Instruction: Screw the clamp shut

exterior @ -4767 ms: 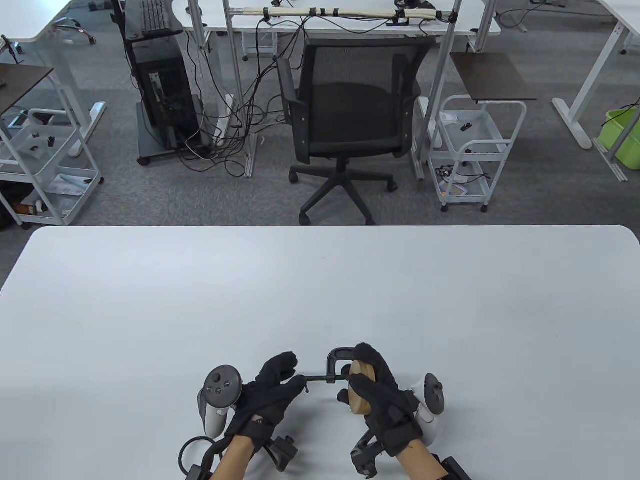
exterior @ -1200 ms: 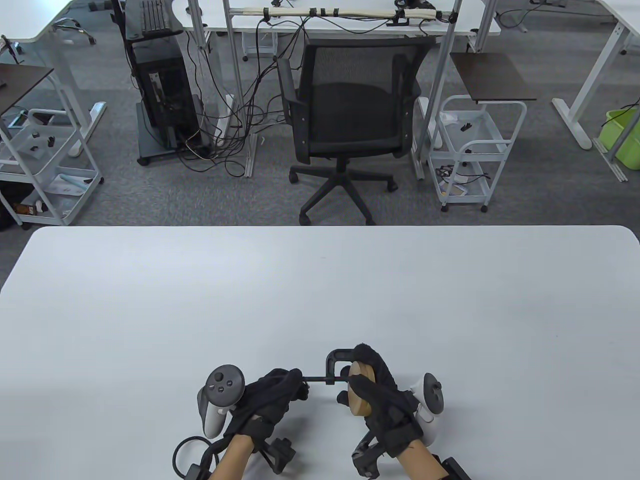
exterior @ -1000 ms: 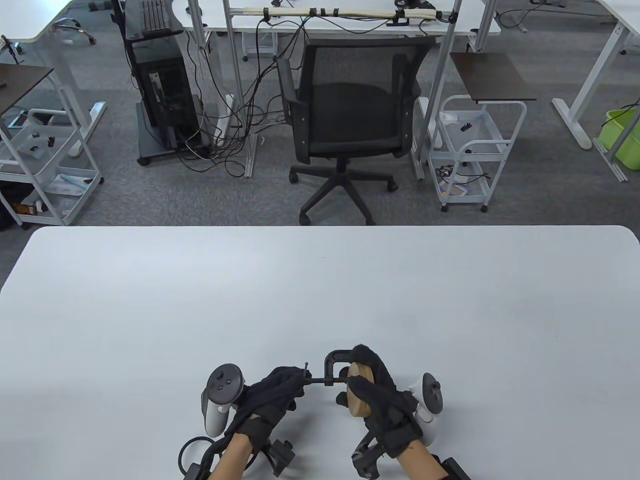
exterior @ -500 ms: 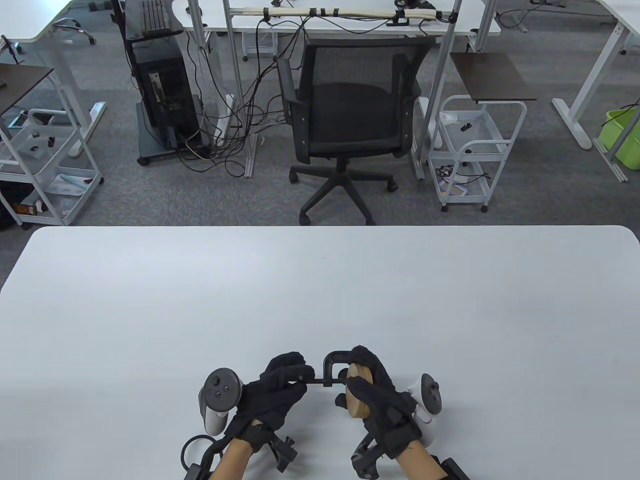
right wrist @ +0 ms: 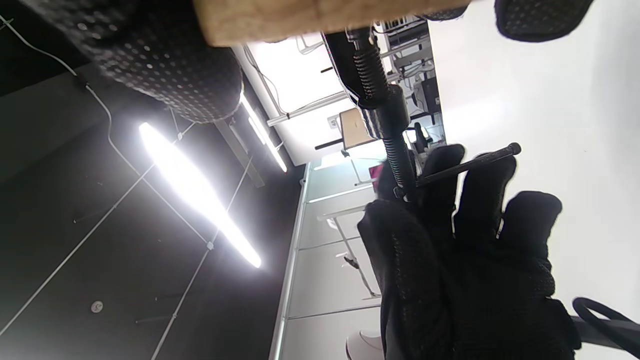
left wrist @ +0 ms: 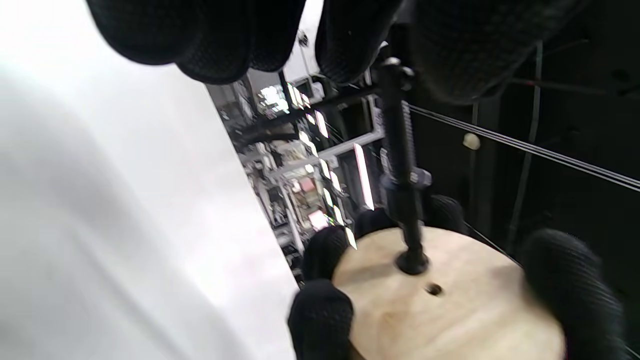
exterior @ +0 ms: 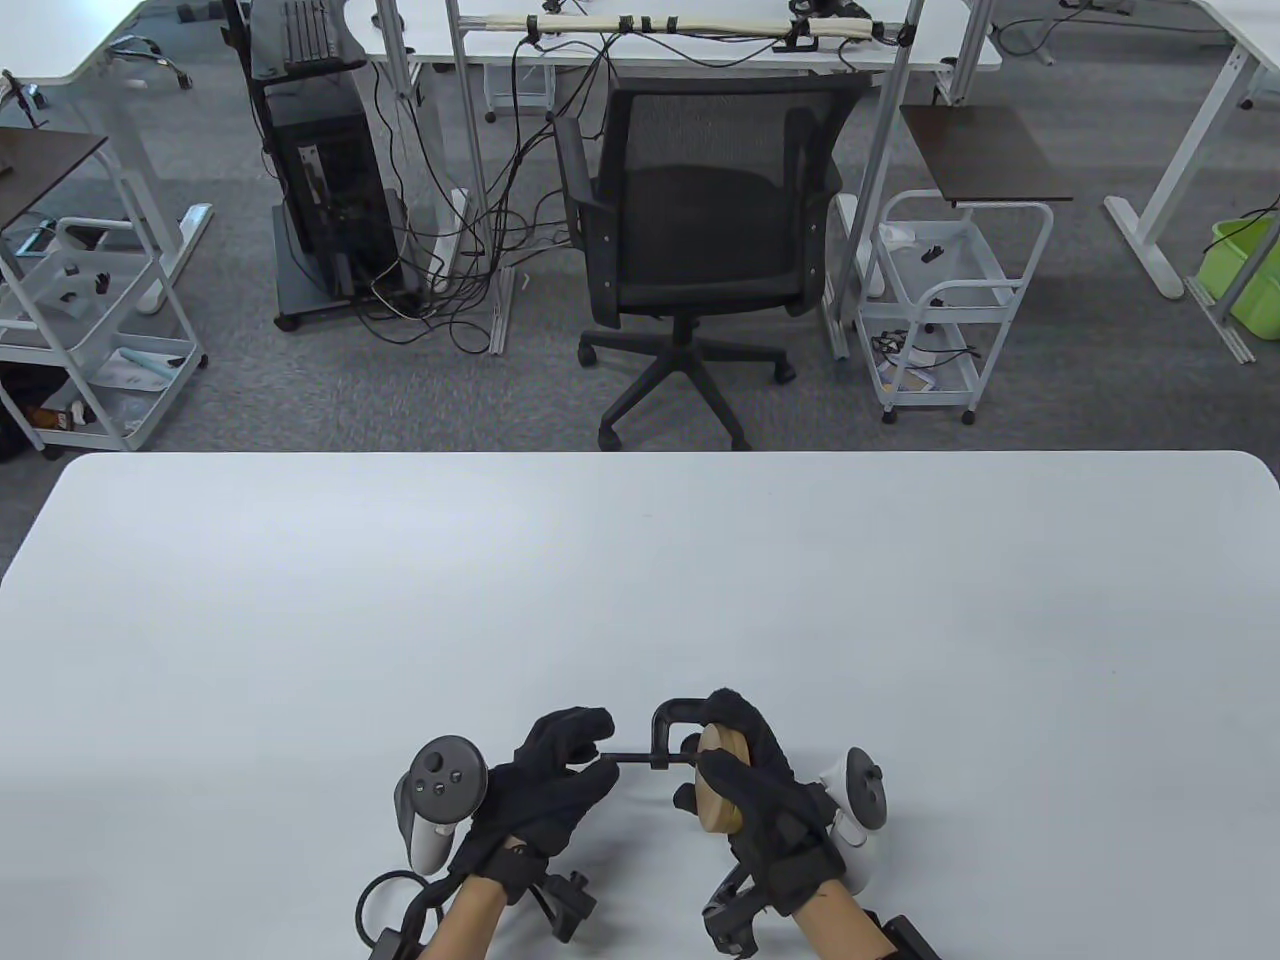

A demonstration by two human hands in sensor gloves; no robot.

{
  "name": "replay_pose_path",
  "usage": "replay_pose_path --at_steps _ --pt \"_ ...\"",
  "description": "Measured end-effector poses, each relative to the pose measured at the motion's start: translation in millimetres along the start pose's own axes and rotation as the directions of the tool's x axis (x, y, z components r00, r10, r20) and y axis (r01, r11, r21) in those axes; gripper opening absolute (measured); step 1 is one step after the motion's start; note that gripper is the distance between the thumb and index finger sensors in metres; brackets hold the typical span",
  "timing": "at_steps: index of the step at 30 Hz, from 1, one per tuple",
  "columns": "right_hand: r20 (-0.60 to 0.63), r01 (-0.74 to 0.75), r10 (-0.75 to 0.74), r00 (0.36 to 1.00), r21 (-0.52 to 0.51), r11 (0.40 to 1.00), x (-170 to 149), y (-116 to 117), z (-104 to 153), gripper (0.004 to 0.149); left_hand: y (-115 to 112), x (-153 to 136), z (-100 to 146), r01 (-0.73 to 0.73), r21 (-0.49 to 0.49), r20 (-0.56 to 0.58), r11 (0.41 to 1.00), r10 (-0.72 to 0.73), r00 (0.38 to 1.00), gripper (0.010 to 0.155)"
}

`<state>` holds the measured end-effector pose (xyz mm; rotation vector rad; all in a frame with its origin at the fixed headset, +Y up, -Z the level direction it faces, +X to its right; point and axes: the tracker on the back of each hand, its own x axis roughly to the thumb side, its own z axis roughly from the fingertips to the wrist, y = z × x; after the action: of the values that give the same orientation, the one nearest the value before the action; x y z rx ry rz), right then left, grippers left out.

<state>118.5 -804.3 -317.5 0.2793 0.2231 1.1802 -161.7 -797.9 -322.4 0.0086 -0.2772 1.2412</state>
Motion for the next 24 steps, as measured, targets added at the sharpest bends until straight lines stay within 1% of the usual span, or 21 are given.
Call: replay_pose_path --at_steps 2,3,6,7,8,9,13,14,20,24 --pt "0.005 -0.002 0.002 1.000 -0.003 1.000 -0.1 -0.3 0.0 0.077 1.4 -4.0 0.9 0.014 0.031 -0.058 0.999 -0.012 0.998 0.061" --pt "0.006 -0.003 0.003 1.000 -0.003 1.000 -0.1 -0.4 0.1 0.077 1.1 -6.5 0.2 0.009 0.002 -0.078 1.000 -0.009 0.997 0.063" --pt "0.005 -0.003 0.003 1.000 0.015 1.000 -0.5 0.4 -0.2 0.077 -3.7 -12.0 -0.4 -0.051 -0.118 -0.147 0.992 0.034 0.988 0.072" --pt "0.002 -0.001 0.001 1.000 0.025 1.000 -0.8 1.4 -0.1 0.077 -5.9 -13.6 -0.5 -0.074 -0.127 -0.153 0.989 0.054 0.987 0.076" --pt "0.000 -0.001 0.001 1.000 0.034 0.999 -1.0 2.1 0.0 0.077 -7.1 -14.4 -0.7 -0.091 -0.127 -0.157 0.988 0.070 0.985 0.085" --pt "0.000 -0.013 0.013 1.000 0.035 0.999 -1.0 2.8 0.3 0.077 -8.3 -15.8 -1.1 -0.125 -0.126 -0.164 0.984 0.103 0.981 0.085" --pt "-0.002 -0.019 0.020 1.000 0.050 0.999 -1.5 3.8 -0.1 0.077 -10.3 -16.2 -2.5 -0.247 -0.182 -0.149 0.952 0.221 0.964 0.076" --pt "-0.002 -0.022 0.022 1.000 0.048 0.999 -1.8 3.8 0.0 0.077 -10.6 -15.5 -2.9 -0.255 -0.187 -0.138 0.949 0.231 0.963 0.073" --pt "-0.011 -0.025 0.025 1.000 0.045 0.999 -2.8 4.3 0.2 0.077 -7.9 -4.6 -5.2 -0.234 -0.173 -0.015 0.957 0.235 0.972 0.056" --pt "-0.017 -0.022 0.023 1.000 0.044 0.999 -3.5 4.7 0.0 0.077 -6.2 0.7 -4.8 -0.215 -0.153 0.050 0.965 0.225 0.973 0.048"
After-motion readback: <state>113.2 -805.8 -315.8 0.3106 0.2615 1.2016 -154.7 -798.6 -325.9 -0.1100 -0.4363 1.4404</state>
